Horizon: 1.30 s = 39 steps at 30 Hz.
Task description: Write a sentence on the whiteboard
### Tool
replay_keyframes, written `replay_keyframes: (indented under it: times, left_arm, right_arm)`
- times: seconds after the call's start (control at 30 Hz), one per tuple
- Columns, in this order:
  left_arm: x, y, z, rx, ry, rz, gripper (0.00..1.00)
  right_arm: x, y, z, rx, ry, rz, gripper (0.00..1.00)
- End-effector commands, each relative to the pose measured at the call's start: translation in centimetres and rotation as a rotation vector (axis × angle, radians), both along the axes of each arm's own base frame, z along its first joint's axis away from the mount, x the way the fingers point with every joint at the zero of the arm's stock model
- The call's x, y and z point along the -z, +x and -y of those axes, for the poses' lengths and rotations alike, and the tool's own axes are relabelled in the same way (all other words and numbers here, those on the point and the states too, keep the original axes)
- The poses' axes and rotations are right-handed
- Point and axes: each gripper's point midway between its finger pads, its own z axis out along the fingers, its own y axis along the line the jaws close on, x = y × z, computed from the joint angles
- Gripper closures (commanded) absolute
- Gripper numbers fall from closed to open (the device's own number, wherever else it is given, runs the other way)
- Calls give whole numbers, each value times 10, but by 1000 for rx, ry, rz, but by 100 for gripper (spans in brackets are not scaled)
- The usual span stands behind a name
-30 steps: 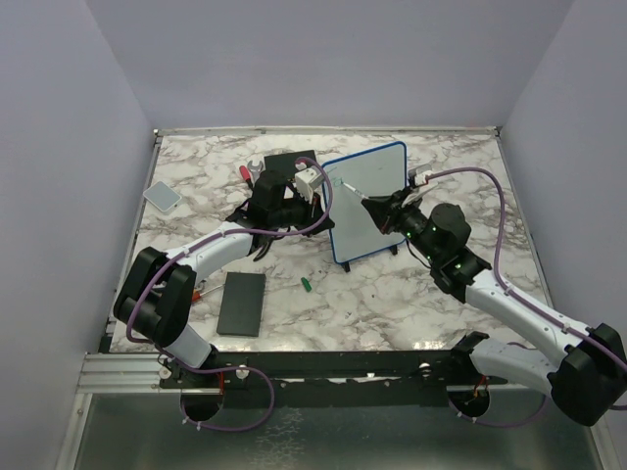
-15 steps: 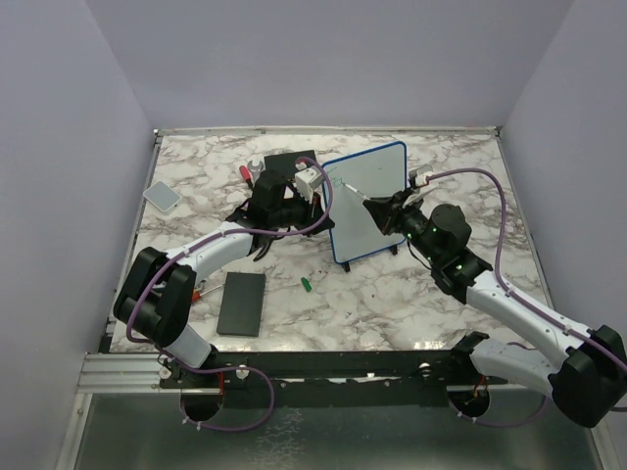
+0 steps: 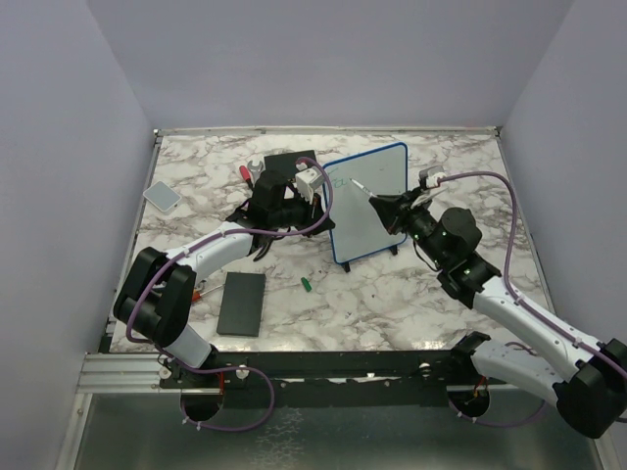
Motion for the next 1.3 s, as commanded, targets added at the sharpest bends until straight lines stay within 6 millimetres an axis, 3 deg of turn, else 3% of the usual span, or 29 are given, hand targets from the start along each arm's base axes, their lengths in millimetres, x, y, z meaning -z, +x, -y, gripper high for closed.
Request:
replay_keyframes:
  times: [0.0,0.8,1.03,1.27]
  left_arm:
    - [25,-5,-7,-5,76,-47,100]
    - [26,-6,-7,-3,77,-47,100]
    - [26,-6,-7,-5,78,-48,100]
    - [25,-6,-7,-3,77,-47,100]
  right_arm:
    - [-7,4,5,31,-9,19,99]
    - [-18,18,-1,45,-19,60,100]
    - [-18,15,-1,32,-22,64,99]
    - [-31,4,0,6,-3,100,99]
